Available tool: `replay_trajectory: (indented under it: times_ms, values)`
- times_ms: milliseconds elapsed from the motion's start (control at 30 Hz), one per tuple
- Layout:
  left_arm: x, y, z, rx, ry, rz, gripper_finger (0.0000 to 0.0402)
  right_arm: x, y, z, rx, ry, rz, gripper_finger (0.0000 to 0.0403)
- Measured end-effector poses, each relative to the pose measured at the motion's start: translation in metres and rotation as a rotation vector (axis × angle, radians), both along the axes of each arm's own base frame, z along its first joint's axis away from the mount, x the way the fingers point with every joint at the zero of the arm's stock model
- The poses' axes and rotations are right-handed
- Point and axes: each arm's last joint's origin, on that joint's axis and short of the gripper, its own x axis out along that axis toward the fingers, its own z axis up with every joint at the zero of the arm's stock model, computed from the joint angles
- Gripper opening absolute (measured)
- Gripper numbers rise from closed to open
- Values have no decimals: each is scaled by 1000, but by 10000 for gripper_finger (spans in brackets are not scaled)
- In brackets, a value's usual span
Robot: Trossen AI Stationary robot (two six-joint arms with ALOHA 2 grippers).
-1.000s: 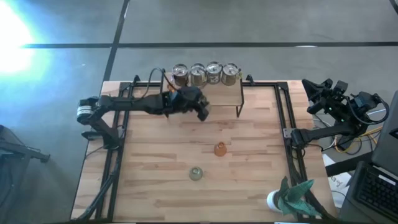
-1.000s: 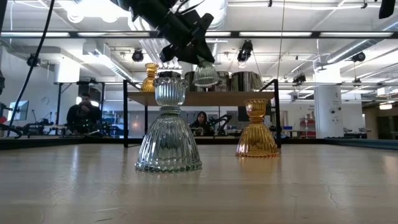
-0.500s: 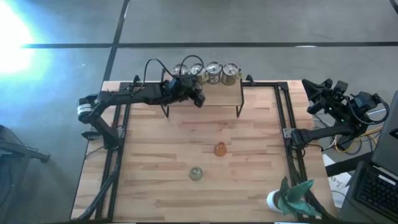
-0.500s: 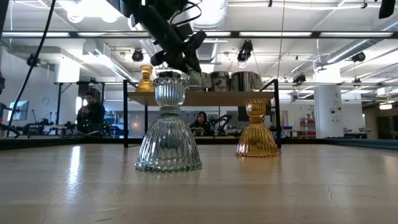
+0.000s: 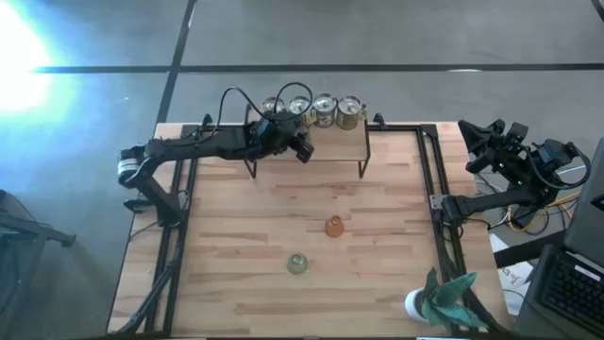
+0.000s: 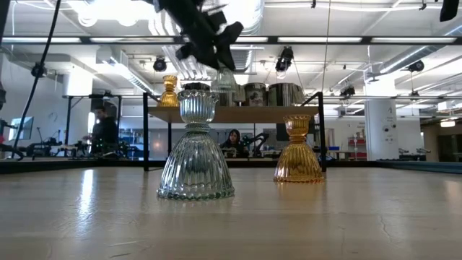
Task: Pick & Place candle stick holders
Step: Put the green glass candle holder on the shelf
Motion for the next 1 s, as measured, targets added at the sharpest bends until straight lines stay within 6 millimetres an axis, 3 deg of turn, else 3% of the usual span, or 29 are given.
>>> replay_trajectory:
  times_ms: [233, 667, 1000]
  values:
    - [0, -27, 19, 117, -21, 275, 131, 0, 0, 0, -6, 5, -3, 8]
    - [17, -19, -29, 48, -16, 431, 131, 0, -1, 0, 30, -18, -19, 8]
    - [17, -12, -33, 12, -41, 465, 131, 0, -1, 0, 36, -22, -17, 8]
